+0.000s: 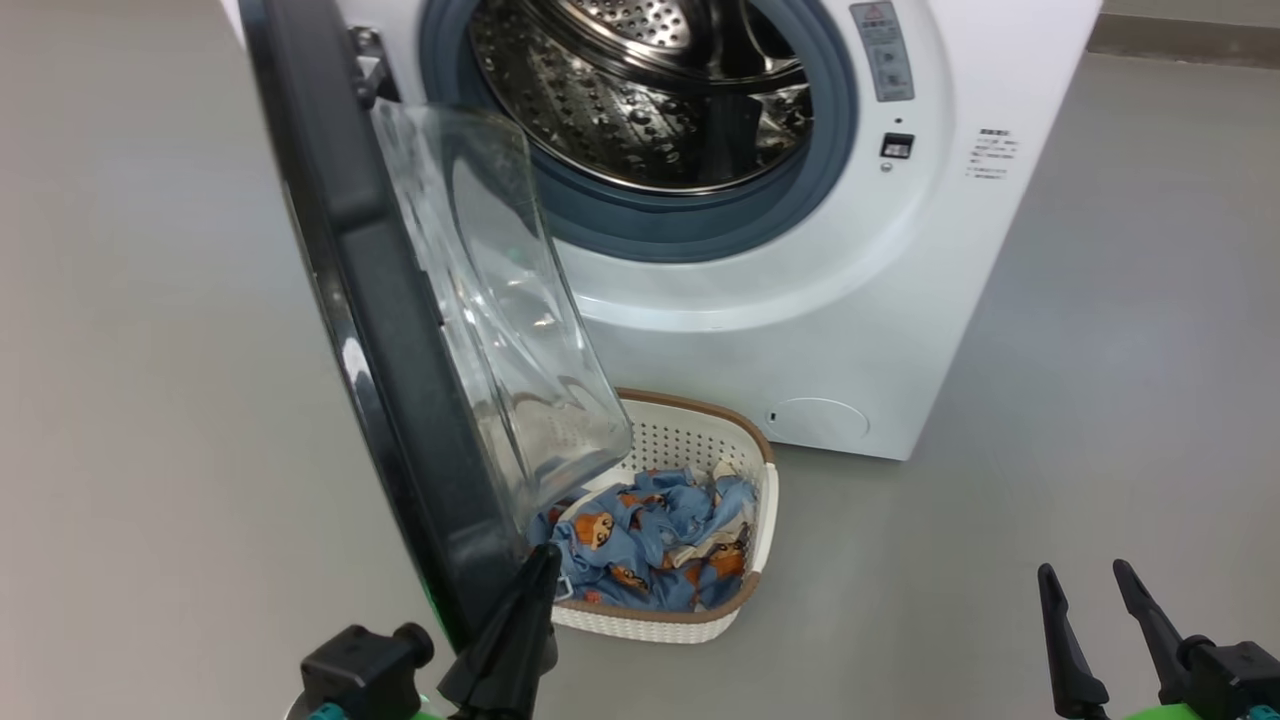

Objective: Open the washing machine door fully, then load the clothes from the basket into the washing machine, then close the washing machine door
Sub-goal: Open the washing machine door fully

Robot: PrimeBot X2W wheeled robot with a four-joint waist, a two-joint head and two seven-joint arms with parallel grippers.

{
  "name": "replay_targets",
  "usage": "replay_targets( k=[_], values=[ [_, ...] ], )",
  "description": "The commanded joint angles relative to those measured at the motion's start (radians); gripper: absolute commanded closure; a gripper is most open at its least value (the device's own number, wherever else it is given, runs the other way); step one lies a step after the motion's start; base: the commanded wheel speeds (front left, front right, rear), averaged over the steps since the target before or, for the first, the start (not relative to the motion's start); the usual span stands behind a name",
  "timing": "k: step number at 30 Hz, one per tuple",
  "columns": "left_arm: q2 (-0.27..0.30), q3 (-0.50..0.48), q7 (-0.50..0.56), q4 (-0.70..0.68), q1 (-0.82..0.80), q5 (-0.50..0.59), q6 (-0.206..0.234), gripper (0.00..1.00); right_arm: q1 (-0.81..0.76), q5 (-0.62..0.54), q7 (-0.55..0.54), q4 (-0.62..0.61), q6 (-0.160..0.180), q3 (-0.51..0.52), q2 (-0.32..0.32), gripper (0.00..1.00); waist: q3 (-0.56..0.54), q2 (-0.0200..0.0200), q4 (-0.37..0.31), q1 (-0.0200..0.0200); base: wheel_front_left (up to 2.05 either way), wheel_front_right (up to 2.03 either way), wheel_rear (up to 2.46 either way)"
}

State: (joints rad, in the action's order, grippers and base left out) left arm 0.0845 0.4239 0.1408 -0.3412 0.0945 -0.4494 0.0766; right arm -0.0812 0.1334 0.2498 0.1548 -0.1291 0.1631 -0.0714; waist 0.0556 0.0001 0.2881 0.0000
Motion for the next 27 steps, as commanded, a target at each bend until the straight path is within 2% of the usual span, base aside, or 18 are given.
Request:
replay_targets(
  k=[1,18,27],
  values=[
    [0.0,-0.041,0.001,-0.011,-0.046,0.02,0.017,1.0,0.035,0.012,0.012,-0.019,-0.002,-0.022,-0.011,0.0,-0.002,-0.0001,0.016,0.0,0.0,0.0,0.0],
    [-0.003,-0.067,-0.02,0.018,-0.051,0.029,0.068,1.0,0.021,0.019,0.012,-0.013,-0.002,-0.027,-0.001,0.0,-0.014,-0.0001,0.14,0.0,0.0,0.0,0.0],
    [-0.001,-0.106,-0.039,0.039,-0.053,0.025,0.096,1.0,0.018,0.023,0.012,-0.009,-0.002,-0.027,0.001,0.0,-0.017,-0.0001,0.183,0.0,0.0,0.0,0.0]
  ],
)
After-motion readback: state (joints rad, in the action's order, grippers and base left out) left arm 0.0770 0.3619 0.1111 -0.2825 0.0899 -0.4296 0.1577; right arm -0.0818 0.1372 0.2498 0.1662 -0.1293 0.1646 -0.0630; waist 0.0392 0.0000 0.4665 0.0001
